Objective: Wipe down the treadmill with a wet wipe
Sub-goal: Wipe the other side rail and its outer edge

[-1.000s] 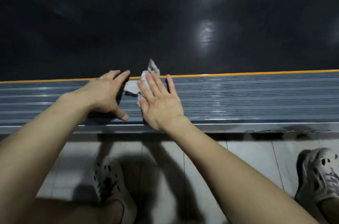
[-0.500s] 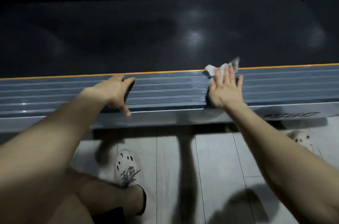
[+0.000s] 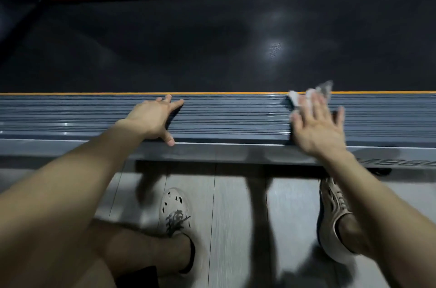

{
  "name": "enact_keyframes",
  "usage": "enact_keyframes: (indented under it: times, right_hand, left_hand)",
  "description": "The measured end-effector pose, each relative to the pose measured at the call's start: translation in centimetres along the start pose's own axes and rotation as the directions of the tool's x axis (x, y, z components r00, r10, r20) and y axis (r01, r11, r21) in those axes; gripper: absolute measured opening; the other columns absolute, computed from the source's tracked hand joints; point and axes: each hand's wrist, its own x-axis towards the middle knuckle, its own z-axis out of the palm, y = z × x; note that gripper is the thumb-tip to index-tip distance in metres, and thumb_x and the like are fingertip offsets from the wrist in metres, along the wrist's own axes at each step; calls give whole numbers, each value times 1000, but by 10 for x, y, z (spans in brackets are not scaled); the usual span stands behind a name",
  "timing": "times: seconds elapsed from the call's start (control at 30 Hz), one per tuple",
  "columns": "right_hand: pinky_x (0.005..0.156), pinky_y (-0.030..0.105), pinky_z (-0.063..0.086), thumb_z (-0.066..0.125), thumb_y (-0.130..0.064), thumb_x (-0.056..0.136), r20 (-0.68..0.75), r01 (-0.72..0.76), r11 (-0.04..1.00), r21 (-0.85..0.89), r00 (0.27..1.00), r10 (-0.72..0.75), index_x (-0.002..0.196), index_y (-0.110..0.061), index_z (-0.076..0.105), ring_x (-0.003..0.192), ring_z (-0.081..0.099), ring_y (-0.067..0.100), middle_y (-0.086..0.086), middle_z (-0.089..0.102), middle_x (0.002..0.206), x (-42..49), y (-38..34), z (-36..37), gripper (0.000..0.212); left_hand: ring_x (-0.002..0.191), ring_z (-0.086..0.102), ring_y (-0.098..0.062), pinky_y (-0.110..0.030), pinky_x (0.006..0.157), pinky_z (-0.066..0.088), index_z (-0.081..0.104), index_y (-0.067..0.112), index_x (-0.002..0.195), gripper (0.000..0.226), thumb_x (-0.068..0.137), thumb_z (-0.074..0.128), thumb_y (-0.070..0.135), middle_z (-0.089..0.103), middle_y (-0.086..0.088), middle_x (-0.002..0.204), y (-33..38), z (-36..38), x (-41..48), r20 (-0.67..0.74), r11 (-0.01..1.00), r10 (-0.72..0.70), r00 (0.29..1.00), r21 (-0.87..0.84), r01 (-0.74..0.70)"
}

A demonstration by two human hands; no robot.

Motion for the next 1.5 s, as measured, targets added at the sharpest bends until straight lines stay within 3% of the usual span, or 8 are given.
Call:
enact_keyframes:
  times: [0.2, 0.43, 0.57, 0.7, 0.83, 1.1, 1.4, 1.5]
  right_hand:
    - [130, 60, -6, 5, -51, 99, -8, -98, 995, 5, 995, 98, 171, -24, 8, 165, -10, 24, 8, -6, 179, 1, -25, 3, 77]
    - [129, 58, -13, 16, -43, 112, 88, 425, 905, 26, 900, -426, 171, -20, 3, 164, -15, 24, 7, -11, 178, -4, -257, 41, 65]
    - [129, 59, -12, 14, -47, 112, 116, 454, 890, -42, 887, -447, 172, -26, 4, 164, -13, 19, 2, -9, 179, -2, -234, 42, 64]
    - [131, 60, -4, 15, -52, 109, -46, 211, 975, -66, 976, -215, 171, -30, 15, 165, -3, 15, 0, 4, 180, -30, -98, 23, 66]
    - [131, 60, -3, 4, -54, 107, -54, -30, 999, -40, 998, 28, 171, -29, 7, 165, -10, 19, 2, -6, 179, -59, -75, 20, 69]
    - [129, 58, -12, 14, -41, 113, 66, 465, 884, -34, 884, -463, 171, -26, 3, 164, -16, 23, 6, -9, 179, -71, -334, 73, 61]
    - [130, 64, 1, 8, -50, 112, -61, 236, 956, -172, 967, -249, 171, -32, 6, 165, -10, 16, -1, -3, 179, -71, -126, 42, 62]
    - [131, 62, 1, 4, -50, 111, -89, 153, 976, -152, 982, -168, 171, -27, 9, 165, -8, 22, 5, -3, 179, -75, -139, 44, 65]
  left_hand:
    - [160, 29, -33, -54, 118, 41, 15, 40, 169, 146, 53, 102, 55, 15, -5, 178, 5, -10, -3, 22, 1000, -25, 999, -6, 25]
    - [139, 56, -34, -51, 104, 51, 31, 40, 157, 132, 47, 98, 66, 45, -3, 164, 0, -4, -6, -60, 1000, -23, 998, 11, 23]
    - [140, 56, -28, -48, 103, 53, 36, 30, 157, 129, 50, 95, 72, 50, 2, 161, -12, 4, -16, -121, 993, -45, 992, -112, 31]
    - [162, 21, -21, -48, 123, 37, 20, 30, 169, 120, 75, 83, 72, 9, 6, 179, -24, 18, -30, -58, 991, 5, 998, -131, -13]
    - [149, 43, -22, -43, 111, 48, 33, 34, 163, 87, 91, 73, 64, 36, 5, 169, -52, 17, -60, -64, 998, 14, 998, -64, -18]
    - [153, 38, -26, -45, 119, 41, 27, 31, 166, 101, 85, 78, 65, 32, 2, 171, -110, 43, -92, 16, 980, -147, 989, -134, 148]
    - [152, 34, -36, -51, 119, 40, 29, 27, 163, 88, 93, 69, 63, 29, -12, 167, -116, 56, -79, 1, 958, -221, 975, -188, 217]
    - [154, 31, -32, -52, 121, 39, 28, 31, 163, 87, 94, 68, 63, 29, -8, 168, -125, 62, -81, -6, 956, -203, 979, -220, 196]
